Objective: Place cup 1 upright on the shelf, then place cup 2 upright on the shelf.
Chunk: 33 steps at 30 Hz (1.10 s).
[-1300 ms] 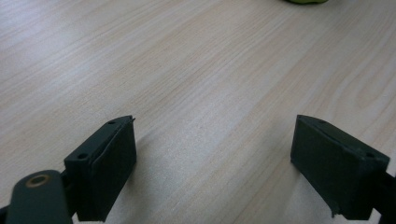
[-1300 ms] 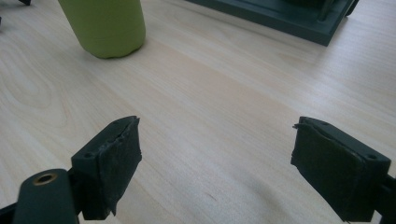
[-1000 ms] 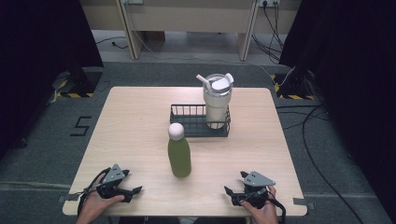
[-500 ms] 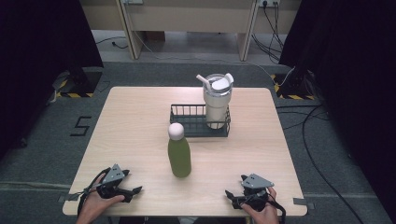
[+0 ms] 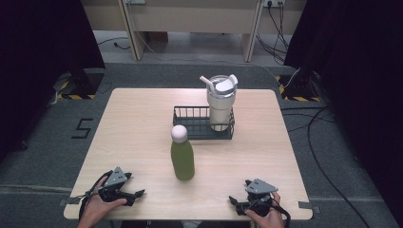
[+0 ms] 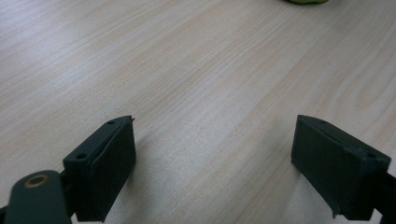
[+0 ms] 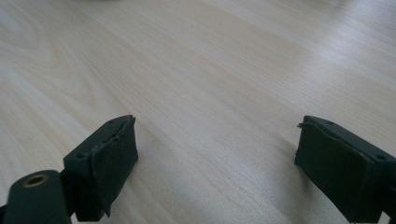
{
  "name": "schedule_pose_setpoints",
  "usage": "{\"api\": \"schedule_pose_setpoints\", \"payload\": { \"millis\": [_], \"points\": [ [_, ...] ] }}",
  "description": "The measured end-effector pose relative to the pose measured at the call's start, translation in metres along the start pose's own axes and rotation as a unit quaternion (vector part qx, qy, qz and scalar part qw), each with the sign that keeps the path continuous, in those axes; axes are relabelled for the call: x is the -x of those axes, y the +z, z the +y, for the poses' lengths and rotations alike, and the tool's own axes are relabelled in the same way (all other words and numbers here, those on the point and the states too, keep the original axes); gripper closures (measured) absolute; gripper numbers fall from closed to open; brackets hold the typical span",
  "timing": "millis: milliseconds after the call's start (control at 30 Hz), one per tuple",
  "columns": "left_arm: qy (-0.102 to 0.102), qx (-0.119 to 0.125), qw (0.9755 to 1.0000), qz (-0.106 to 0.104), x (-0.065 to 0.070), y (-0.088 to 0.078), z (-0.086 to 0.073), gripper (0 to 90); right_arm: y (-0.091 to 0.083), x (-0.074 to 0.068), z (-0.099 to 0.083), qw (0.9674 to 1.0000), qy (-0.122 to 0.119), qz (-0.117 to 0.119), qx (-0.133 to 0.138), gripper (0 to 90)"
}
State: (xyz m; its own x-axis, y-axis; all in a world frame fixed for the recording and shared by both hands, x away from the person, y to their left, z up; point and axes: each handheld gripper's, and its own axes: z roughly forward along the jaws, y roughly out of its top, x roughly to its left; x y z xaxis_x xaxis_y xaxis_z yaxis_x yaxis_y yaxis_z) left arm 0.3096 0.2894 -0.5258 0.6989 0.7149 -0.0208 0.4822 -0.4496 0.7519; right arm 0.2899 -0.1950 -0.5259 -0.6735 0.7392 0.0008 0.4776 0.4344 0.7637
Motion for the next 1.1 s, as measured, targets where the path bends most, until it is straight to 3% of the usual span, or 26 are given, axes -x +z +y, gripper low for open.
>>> {"api": "schedule_pose_setpoints", "payload": {
  "millis": [733,1100],
  "points": [
    [0.003,0.002,1.0000,0.003,0.0008,-0.0004,0.0002,14.6,0.0003,-0.0002,-0.0011,1.0000,-0.002,0.000,0.004,11.4],
    [-0.008,0.031,0.9995,-0.004,0.0048,-0.0007,0.0023,15.0,0.0003,-0.0001,-0.0012,1.0000,-0.003,0.000,0.006,11.4]
  ]
}}
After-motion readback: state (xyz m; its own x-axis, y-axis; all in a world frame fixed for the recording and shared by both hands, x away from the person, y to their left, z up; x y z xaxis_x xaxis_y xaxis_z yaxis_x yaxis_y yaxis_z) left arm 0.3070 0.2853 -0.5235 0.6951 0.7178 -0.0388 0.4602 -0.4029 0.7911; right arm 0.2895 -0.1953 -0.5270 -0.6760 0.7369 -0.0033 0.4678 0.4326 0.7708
